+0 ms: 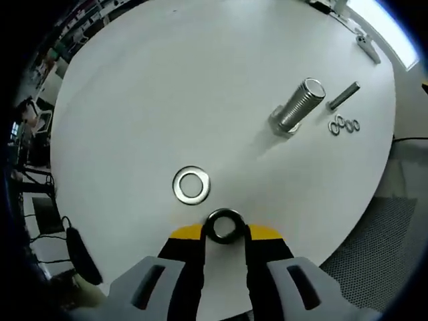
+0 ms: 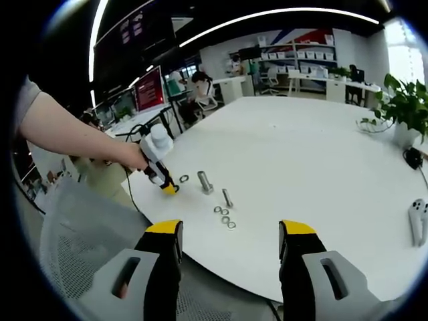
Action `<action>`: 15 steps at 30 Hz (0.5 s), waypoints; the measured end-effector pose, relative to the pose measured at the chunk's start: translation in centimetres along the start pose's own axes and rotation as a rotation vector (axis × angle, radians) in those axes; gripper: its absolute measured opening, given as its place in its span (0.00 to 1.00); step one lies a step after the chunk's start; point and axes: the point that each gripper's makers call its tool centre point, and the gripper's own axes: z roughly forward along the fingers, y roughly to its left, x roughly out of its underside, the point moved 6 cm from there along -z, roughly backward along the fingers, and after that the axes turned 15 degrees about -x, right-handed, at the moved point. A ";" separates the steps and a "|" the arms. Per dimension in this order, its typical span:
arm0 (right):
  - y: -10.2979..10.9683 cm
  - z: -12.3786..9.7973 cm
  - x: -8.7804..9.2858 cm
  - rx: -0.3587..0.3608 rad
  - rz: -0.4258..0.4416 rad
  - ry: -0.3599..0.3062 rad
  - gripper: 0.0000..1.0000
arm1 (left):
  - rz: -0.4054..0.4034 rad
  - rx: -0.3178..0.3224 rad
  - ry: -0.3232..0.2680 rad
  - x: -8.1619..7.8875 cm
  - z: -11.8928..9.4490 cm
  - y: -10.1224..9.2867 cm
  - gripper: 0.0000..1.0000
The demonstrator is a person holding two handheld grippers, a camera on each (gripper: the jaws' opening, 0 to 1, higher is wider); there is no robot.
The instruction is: Place the washer onto the threaded stud by aligning its center hole with the stud, sliding it down to the base, and recovering from edge contact or off-axis alignment until the washer reaches the visible bottom stop.
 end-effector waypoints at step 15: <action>0.1 0.0 0.1 -0.003 0.001 0.009 0.60 | 0.018 -0.001 0.007 -0.1 0.0 -0.3 0.23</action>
